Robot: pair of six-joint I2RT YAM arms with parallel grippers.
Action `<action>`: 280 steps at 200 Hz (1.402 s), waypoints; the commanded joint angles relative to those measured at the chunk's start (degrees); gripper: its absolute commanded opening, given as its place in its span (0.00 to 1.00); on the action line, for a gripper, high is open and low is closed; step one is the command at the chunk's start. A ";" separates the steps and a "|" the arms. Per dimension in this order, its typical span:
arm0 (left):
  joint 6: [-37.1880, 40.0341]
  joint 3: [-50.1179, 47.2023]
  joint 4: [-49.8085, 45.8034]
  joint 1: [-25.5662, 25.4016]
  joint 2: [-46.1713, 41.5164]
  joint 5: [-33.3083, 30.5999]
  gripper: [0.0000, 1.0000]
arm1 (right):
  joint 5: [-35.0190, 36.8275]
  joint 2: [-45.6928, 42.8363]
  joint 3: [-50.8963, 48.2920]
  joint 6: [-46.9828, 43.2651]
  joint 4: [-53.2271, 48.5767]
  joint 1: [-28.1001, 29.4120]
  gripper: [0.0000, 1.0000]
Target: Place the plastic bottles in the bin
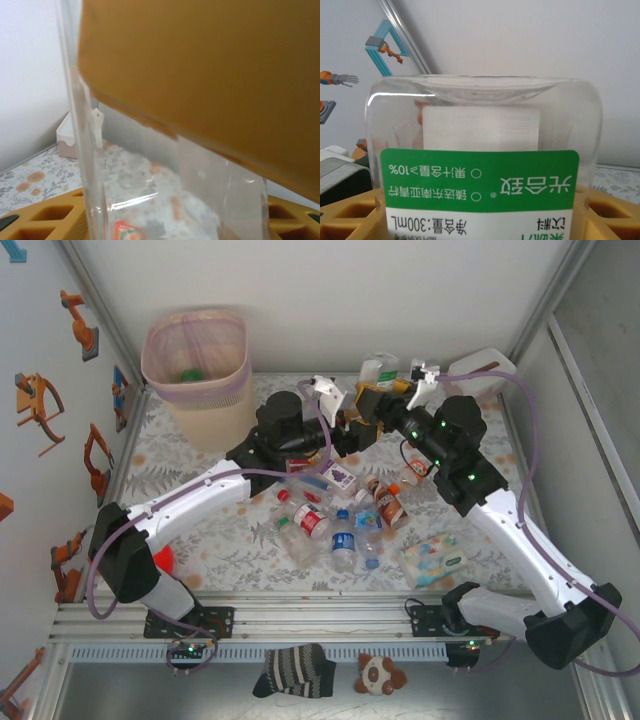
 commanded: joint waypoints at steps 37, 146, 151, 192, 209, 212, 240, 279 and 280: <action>1.35 1.52 1.97 -0.10 -0.56 1.30 0.37 | 0.35 -0.68 0.62 -0.65 0.57 0.19 0.51; 2.03 1.07 0.38 -0.10 -1.82 -0.41 0.22 | 2.63 -2.77 2.02 -1.16 -2.87 0.19 0.84; 2.28 1.07 0.09 -0.12 -1.84 -0.58 0.22 | 2.87 -2.94 2.28 -1.23 -3.35 0.19 0.86; 3.54 1.27 -2.37 0.54 -2.52 -1.69 0.22 | 4.68 -4.67 4.12 -3.38 -7.93 0.19 0.89; 3.51 1.49 -3.22 1.21 -2.87 -1.75 0.22 | 6.06 -5.87 3.99 -4.24 -8.64 0.19 0.90; 3.62 1.51 -3.44 1.41 -2.89 -1.82 0.22 | 6.26 -5.99 4.00 -4.45 -8.81 0.19 0.90; 3.56 1.85 -6.47 3.58 -4.05 -2.28 0.22 | 7.50 -7.31 4.32 -5.80 -10.74 0.19 0.90; 3.80 3.21 -13.54 9.11 -6.57 -4.14 0.21 | 8.51 -8.32 4.44 -7.11 -12.85 0.19 0.90; 3.76 3.24 -13.71 9.29 -6.66 -4.17 0.21 | 8.52 -8.33 4.46 -7.13 -12.92 0.19 0.90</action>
